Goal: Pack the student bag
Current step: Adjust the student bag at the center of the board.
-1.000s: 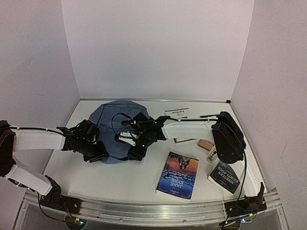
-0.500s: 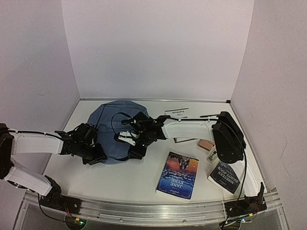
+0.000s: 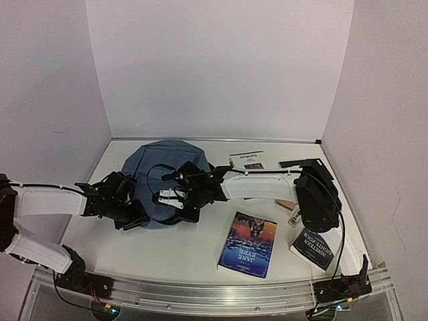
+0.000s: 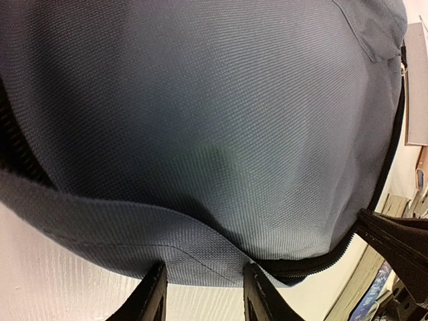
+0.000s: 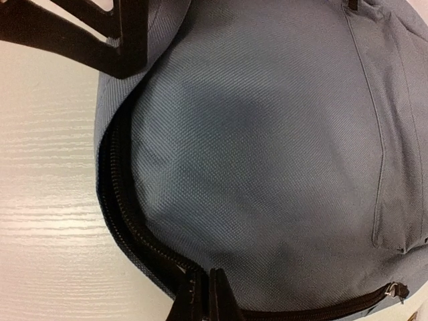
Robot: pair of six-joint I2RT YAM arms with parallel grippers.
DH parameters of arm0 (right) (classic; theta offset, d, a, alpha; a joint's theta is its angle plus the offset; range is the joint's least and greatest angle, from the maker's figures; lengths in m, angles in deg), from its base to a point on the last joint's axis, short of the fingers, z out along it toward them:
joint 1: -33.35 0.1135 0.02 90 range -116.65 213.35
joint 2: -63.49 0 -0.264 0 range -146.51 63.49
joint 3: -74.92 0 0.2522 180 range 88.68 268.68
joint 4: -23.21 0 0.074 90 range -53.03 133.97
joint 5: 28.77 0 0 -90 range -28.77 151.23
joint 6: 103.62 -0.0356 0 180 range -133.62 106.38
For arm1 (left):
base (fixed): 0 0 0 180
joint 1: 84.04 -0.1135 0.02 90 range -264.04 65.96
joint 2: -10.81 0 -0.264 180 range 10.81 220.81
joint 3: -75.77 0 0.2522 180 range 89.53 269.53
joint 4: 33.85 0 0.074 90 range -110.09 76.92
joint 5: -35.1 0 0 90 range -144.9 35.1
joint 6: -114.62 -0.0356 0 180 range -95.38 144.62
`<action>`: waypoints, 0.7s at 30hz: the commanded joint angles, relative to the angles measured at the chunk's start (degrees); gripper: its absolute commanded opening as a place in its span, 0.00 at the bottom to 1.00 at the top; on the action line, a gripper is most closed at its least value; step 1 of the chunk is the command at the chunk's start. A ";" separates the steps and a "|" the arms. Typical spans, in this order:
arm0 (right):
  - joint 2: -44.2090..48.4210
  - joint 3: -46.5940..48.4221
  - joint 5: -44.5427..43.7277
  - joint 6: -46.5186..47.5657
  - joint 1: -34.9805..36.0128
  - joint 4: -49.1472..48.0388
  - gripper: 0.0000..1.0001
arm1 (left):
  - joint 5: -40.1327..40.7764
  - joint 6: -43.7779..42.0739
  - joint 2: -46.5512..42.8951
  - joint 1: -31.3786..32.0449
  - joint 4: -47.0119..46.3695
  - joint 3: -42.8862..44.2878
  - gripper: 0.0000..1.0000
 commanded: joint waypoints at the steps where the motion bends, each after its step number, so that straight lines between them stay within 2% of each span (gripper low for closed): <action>1: 3.08 2.47 -0.38 -2.21 -0.21 -1.55 0.00 | 1.84 0.73 -3.98 -0.62 0.83 -1.63 0.45; 6: 6.83 4.36 3.14 -7.82 -1.33 -1.91 0.00 | 1.24 1.71 -7.49 -0.83 -0.44 -2.00 0.63; 10: 5.85 6.39 5.23 -13.04 -3.50 -2.81 0.00 | 5.81 -0.04 -10.43 -0.88 5.50 2.72 0.73; 15: 4.53 9.59 7.17 -17.42 -5.03 -2.68 0.00 | 7.43 3.69 -22.69 -0.97 5.04 -3.89 0.81; 21: 3.09 14.53 9.17 -24.47 -7.38 -2.70 0.00 | 7.81 1.96 -29.88 -0.93 13.28 -3.91 0.85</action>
